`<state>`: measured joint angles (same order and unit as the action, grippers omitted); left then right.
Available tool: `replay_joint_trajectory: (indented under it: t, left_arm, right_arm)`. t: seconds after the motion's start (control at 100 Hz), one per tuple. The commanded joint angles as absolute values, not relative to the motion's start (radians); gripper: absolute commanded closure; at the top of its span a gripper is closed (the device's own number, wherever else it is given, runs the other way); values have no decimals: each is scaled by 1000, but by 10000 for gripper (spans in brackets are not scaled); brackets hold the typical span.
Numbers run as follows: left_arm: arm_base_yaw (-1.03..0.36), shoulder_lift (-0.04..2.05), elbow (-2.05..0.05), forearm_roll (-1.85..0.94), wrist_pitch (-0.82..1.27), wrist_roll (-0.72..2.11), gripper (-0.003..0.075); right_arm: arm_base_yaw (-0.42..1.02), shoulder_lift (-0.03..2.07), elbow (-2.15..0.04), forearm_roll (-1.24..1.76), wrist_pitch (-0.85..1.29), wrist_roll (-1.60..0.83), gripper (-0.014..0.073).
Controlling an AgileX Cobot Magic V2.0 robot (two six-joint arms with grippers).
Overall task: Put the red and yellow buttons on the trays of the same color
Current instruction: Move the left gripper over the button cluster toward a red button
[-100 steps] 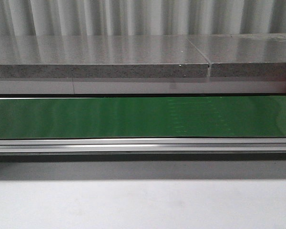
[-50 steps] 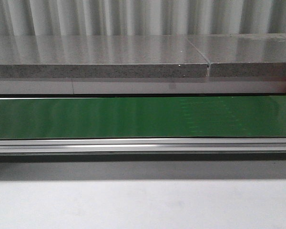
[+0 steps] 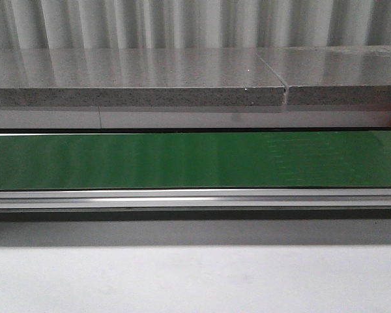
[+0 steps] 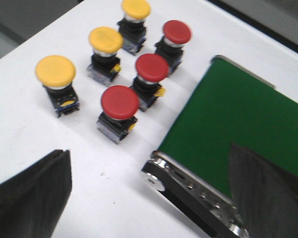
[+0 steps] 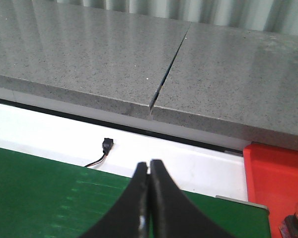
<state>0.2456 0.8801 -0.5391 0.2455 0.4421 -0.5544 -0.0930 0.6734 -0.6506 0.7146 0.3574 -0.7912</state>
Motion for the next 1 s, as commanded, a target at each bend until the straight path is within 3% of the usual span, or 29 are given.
replay_joint_trajectory:
  t: [0.0, 0.54, 0.99]
  left_arm:
    - [299, 956, -585, 209, 335, -567, 101]
    - [349, 1366, -769, 207, 290, -565, 101]
    - [349, 1529, -826, 210, 263, -562, 101]
  right_arm:
    - [-92, 672, -678, 729, 300, -795, 662]
    - [-92, 672, -678, 729, 300, -795, 662]
    - [-92, 672, -678, 729, 300, -795, 662]
